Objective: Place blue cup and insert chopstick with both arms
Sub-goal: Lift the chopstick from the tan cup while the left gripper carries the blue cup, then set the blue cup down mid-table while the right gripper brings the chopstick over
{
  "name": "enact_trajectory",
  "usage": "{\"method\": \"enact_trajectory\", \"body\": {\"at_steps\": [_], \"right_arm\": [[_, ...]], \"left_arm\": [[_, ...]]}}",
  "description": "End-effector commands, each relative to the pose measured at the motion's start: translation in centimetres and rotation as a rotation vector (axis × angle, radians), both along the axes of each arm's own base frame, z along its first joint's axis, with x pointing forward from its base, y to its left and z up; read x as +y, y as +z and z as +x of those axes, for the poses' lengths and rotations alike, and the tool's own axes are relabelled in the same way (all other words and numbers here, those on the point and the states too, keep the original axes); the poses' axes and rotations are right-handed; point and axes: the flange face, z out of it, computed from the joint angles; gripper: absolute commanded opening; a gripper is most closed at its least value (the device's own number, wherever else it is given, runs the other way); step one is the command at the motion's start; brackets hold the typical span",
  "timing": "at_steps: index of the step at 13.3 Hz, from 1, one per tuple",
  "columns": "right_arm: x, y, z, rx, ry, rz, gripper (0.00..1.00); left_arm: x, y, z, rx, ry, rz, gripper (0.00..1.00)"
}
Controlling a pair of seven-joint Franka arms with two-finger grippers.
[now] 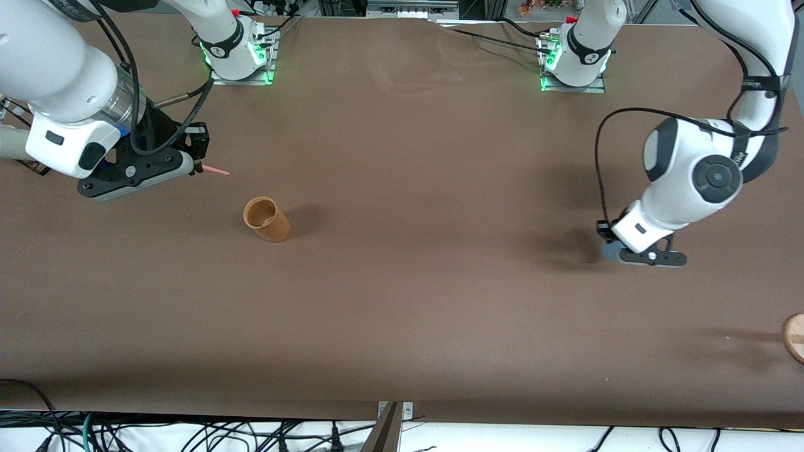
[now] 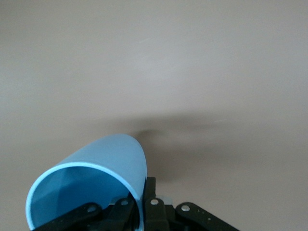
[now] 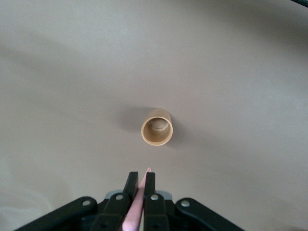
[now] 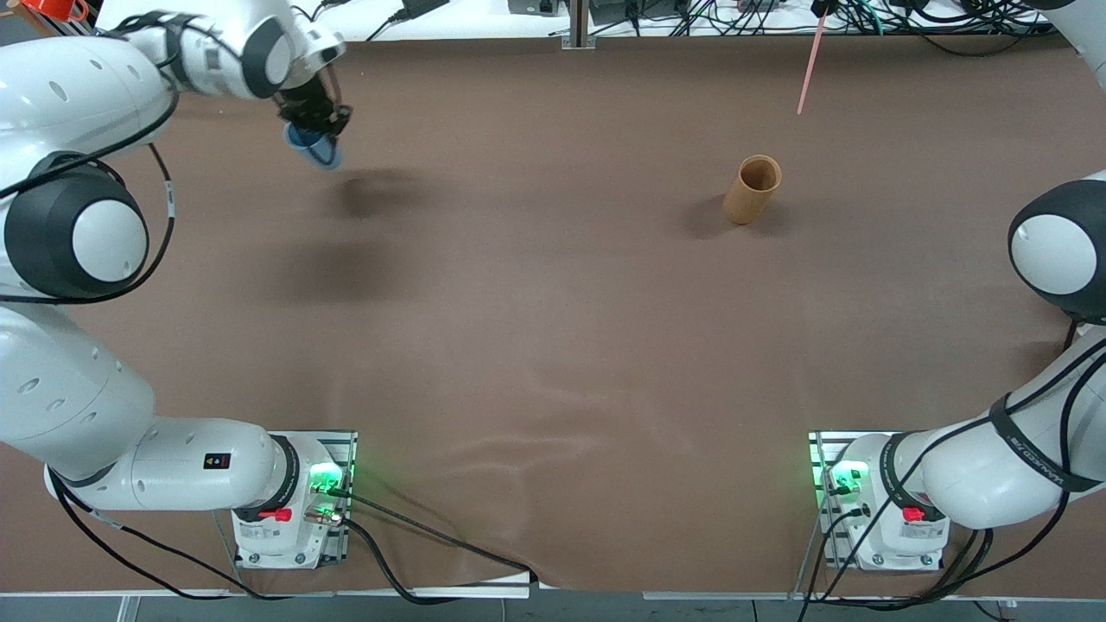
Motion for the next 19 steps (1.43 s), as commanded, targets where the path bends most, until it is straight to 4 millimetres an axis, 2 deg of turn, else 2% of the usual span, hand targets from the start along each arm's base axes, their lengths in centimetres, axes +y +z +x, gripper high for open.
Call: {"method": "enact_trajectory", "body": {"at_steps": [1, 2, 4, 5, 6, 8, 9, 11, 14, 16, 17, 19], "right_arm": [[0.2, 1.0, -0.4, -0.01, 0.004, 0.011, 0.0], [0.3, 1.0, -0.4, -0.01, 0.003, 0.011, 0.0], [0.3, 1.0, -0.4, -0.01, 0.006, 0.011, 0.0], [0.4, 1.0, -0.4, -0.009, 0.006, 0.013, 0.0], [0.4, 1.0, -0.5, -0.01, 0.007, 0.011, 0.0], [0.4, 1.0, -0.4, -0.01, 0.007, 0.013, 0.0], [0.4, 1.0, -0.4, -0.01, 0.007, 0.013, 0.0], [0.5, 1.0, -0.5, -0.009, 0.007, 0.013, 0.0], [0.7, 1.0, -0.5, -0.011, 0.01, 0.014, 0.0], [1.2, 1.0, -0.7, -0.009, 0.015, 0.018, 0.0], [1.9, 1.0, -1.0, -0.008, 0.027, 0.019, 0.0], [2.5, 0.7, -0.8, -0.017, 0.033, 0.022, 0.0]], "left_arm": [[-9.5, 1.1, -0.2, -0.002, 0.02, -0.043, 0.0], [-13.3, 0.9, -0.7, 0.0, 0.018, -0.052, 0.0], [-19.6, -0.1, -1.1, 0.026, 0.04, -0.07, 0.0], [-24.2, -0.7, -1.9, 0.057, 0.048, -0.099, 0.0], [-27.8, -1.4, -2.3, 0.081, 0.064, -0.107, 0.0], [-33.6, -3.5, -2.9, 0.101, 0.076, -0.111, 0.0], [-35.5, -4.6, -3.5, 0.104, 0.071, -0.108, 0.0], [-37.7, -6.4, -4.5, 0.109, 0.053, -0.092, 0.0], [-38.9, -9.0, -4.9, 0.125, 0.102, -0.08, 0.0], [-39.1, -9.3, -4.9, 0.126, 0.119, -0.076, 0.0], [-39.1, -9.0, -4.9, 0.124, 0.128, -0.077, 0.19], [-39.0, -8.0, -4.8, 0.121, 0.137, -0.081, 0.72]]}}
